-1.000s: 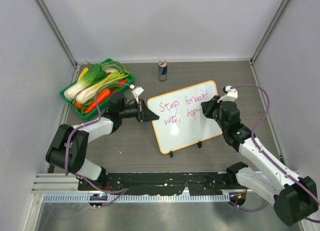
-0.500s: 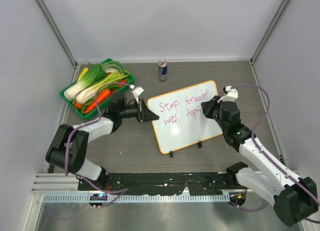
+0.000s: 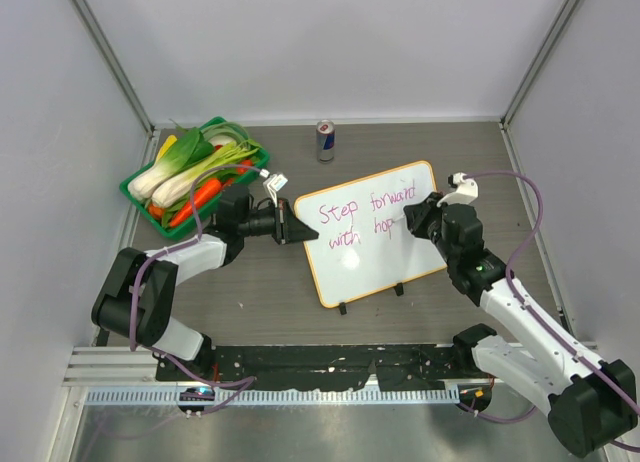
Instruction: Write a sentence on the whiteboard
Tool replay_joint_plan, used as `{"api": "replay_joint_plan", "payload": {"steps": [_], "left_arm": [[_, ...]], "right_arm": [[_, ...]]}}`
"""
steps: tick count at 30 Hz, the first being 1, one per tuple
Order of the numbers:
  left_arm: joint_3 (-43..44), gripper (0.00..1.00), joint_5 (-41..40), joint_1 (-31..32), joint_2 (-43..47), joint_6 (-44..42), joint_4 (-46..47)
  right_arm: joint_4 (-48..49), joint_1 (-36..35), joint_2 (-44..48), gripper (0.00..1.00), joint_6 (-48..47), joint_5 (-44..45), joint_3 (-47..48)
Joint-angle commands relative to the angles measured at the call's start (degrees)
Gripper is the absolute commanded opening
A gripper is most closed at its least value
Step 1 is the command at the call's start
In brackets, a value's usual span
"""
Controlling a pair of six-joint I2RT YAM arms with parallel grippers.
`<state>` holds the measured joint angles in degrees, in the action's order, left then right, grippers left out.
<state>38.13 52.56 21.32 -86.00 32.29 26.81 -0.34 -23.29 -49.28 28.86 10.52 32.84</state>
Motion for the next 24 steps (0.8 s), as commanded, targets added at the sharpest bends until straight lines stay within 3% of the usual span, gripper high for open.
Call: {"api": "replay_joint_plan", "payload": {"steps": [1, 24], "left_arm": [[-2.01, 0.0, -3.42, 1.97, -2.6, -11.82, -8.61], [-2.18, 0.0, -3.51, 1.97, -2.33, -11.82, -8.53]], "right_arm": [[1.3, 0.35, -0.29, 0.01, -0.65, 0.81, -0.32], [1.92, 0.79, -1.43, 0.01, 0.32, 5.82, 0.21]]}}
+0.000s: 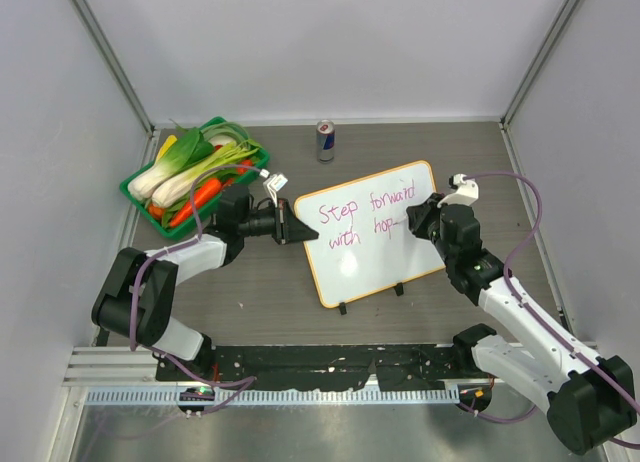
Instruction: Write a sentence on the whiteboard
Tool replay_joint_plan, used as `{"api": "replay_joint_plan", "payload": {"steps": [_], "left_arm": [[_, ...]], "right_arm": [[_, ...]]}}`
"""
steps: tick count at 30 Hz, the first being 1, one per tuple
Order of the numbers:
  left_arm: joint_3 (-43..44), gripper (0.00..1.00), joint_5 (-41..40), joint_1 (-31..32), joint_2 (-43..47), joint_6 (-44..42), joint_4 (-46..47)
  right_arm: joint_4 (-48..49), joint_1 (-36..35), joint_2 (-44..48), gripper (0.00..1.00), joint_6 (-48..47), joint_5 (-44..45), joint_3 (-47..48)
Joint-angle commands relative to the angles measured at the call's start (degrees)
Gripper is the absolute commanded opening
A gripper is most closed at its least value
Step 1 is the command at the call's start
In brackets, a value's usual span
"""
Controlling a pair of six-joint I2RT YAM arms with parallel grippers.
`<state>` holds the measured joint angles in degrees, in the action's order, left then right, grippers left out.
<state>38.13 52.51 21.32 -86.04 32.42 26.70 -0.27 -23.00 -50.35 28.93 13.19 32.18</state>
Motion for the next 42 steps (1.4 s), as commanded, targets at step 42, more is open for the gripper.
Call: {"api": "replay_joint_plan", "payload": {"steps": [42], "left_arm": [[-1.83, 0.0, -3.38, 2.32, -2.64, -12.12, -8.68]], "right_arm": [[-1.03, 0.59, -0.37, 0.01, -0.89, -4.49, -0.81]]}}
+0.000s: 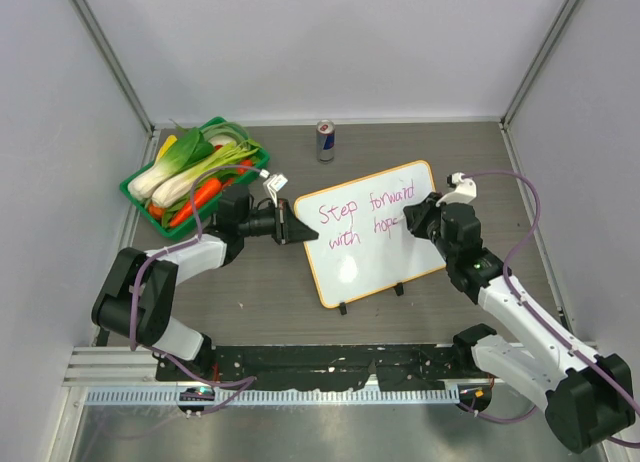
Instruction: Write a sentence on the whiteboard
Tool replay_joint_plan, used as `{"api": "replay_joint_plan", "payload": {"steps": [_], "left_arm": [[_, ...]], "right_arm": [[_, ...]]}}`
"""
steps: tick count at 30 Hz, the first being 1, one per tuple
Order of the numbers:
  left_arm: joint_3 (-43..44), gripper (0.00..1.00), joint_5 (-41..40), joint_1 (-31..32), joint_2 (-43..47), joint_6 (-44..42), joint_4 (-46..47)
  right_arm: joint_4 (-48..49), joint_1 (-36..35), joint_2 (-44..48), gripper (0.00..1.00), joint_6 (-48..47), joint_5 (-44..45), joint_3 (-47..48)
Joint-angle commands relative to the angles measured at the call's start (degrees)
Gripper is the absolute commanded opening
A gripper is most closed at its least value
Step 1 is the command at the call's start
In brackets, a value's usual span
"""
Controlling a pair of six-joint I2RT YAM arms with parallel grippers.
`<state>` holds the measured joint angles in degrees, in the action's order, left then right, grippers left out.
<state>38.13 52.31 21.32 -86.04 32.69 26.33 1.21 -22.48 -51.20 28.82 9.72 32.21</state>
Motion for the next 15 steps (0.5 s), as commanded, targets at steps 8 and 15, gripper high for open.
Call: {"api": "replay_joint_plan", "payload": {"steps": [8, 15], "left_arm": [[-1.83, 0.0, -3.27, 2.32, -2.73, -12.38, -8.4], [-1.74, 0.0, -3.18, 2.32, -2.82, -12.38, -8.4]], "right_arm": [[-4.11, -0.02, 1.45, 0.02, -0.96, -0.14, -1.8], [-4.9, 0.07, 2.51, 0.01, -1.13, 2.06, -1.8]]}}
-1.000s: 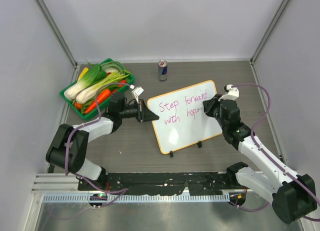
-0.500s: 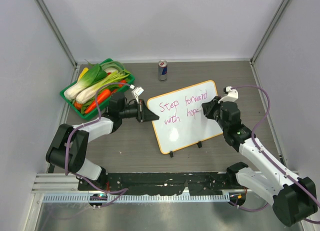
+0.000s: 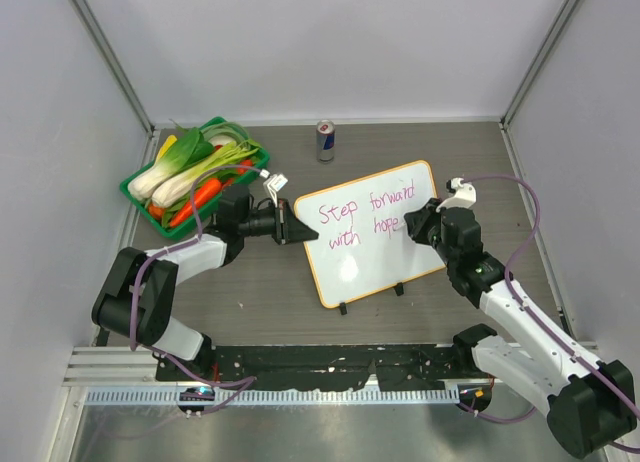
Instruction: Write a sentence on the whiteboard
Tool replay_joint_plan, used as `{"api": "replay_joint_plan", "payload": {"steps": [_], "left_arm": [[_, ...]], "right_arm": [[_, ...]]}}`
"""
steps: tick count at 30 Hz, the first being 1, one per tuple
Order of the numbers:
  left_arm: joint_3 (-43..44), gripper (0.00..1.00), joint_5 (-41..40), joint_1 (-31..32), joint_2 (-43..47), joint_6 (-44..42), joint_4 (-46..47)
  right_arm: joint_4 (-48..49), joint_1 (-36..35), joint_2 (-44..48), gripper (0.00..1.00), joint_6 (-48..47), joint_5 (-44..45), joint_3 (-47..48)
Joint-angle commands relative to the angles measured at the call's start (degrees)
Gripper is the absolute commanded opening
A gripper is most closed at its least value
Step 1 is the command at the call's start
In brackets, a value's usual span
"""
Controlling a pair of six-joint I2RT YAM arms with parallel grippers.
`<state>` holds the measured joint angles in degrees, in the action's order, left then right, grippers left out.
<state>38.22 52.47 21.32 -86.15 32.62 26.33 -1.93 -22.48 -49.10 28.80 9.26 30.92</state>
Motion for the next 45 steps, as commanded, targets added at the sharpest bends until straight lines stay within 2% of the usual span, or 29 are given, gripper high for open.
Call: {"api": "replay_joint_plan", "payload": {"steps": [1, 15, 28, 45], "left_arm": [[-1.83, 0.0, -3.34, 2.41, -2.62, -12.32, -8.4], [-1.92, 0.0, -3.42, 2.32, -2.44, -12.41, -8.4], [-2.01, 0.0, -3.6, 2.32, -2.27, -12.41, -8.4], [-2.01, 0.0, -3.86, 2.32, -2.27, -12.49, -8.57]], "right_arm": [[-1.58, 0.07, 0.32, 0.01, -1.2, 2.87, -0.42], [0.0, 0.07, -1.0, 0.01, -1.46, 6.03, 3.01], [-1.23, 0.07, 5.68, 0.02, -1.55, 4.36, 3.62], [-0.26, 0.07, 5.24, 0.01, -1.37, 2.79, 2.75]]}}
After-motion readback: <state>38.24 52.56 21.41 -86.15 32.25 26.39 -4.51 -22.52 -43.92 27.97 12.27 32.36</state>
